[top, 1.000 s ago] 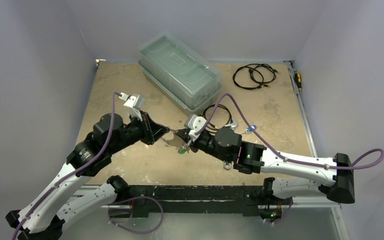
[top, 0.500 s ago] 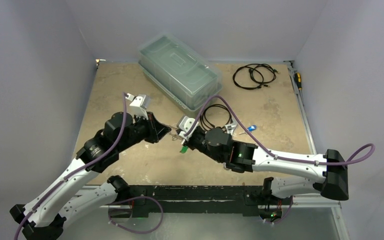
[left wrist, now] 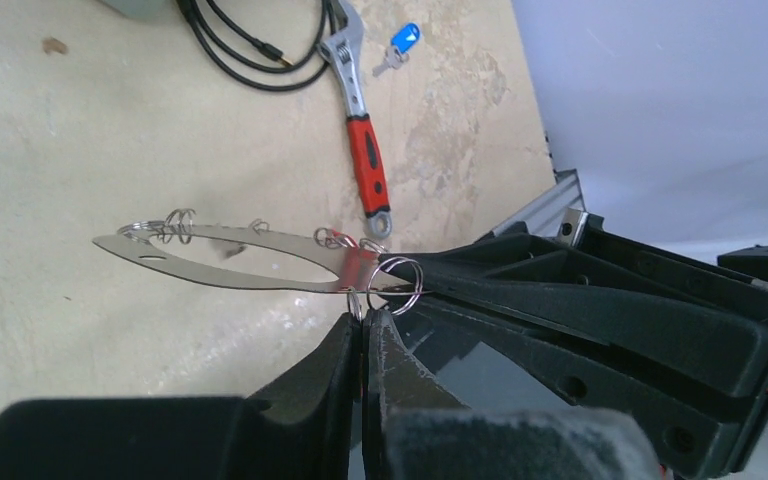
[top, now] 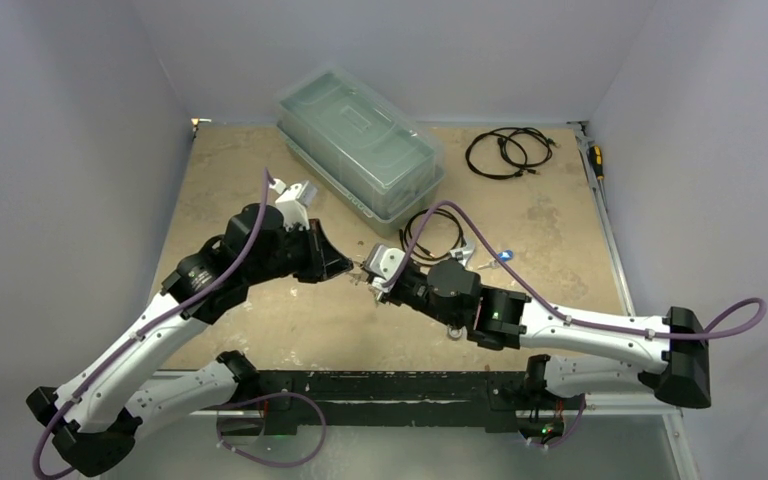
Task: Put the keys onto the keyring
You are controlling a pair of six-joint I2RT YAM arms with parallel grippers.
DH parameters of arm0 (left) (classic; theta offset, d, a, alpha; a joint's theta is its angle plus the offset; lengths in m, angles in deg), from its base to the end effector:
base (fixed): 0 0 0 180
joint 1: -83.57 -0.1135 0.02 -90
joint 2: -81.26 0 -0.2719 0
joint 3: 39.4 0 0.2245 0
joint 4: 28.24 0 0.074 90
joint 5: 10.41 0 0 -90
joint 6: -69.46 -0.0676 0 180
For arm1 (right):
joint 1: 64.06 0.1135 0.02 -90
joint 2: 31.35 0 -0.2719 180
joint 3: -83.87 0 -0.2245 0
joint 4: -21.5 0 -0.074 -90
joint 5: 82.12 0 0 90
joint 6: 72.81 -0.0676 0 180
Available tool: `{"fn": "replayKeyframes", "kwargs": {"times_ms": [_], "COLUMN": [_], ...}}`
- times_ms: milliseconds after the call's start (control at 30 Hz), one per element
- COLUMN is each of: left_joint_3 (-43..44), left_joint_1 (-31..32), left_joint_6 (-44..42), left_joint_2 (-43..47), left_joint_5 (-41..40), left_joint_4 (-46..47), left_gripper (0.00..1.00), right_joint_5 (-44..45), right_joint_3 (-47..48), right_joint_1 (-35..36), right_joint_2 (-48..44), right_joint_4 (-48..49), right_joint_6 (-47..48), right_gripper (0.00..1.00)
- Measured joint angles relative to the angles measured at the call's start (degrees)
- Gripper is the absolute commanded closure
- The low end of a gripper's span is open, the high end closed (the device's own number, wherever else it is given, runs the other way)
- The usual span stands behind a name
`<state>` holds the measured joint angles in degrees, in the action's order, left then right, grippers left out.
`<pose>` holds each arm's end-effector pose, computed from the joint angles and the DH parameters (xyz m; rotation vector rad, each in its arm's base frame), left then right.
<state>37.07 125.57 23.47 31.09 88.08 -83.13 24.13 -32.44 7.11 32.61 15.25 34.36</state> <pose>0.1202 -0.1217 0.3544 0.0595 2.2452 -1.0307 0.1028 0.2429 0.3410 -1.0221 1.3607 0.4691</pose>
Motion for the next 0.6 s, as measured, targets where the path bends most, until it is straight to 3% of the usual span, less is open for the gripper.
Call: {"fn": "replayKeyframes", "kwargs": {"times_ms": [400, 433, 533, 600], "left_joint_3": [5.86, 6.27, 6.75, 7.13], "left_joint_1": [-0.37, -0.37, -0.35, -0.28], "left_joint_6": [3.91, 4.11, 4.76, 4.96], "left_joint_2": [-3.76, -3.98, -4.26, -4.31], "left_joint_5": [7.32, 7.85, 8.52, 9.16], "left_joint_4": [-6.25, -6.56, -7.15, -8.37], "left_gripper": [1.0, 1.0, 1.0, 1.0], "right_joint_5": [-5.4, -5.64, -6.62, -6.4], "right_joint_3": [-1.31, -1.44, -1.68, -1.7], "right_joint_1": [-0.33, -0.33, -0.44, -0.79], "right_joint_2": [-4.94, -5.33, -6.21, -6.29], "right_joint_4": [-2.36, -2.38, -2.71, -2.67], "right_joint_6": [0.79, 0.83, 0.74, 0.94], "right_gripper": [1.0, 0.94, 0.64, 0.54]}}
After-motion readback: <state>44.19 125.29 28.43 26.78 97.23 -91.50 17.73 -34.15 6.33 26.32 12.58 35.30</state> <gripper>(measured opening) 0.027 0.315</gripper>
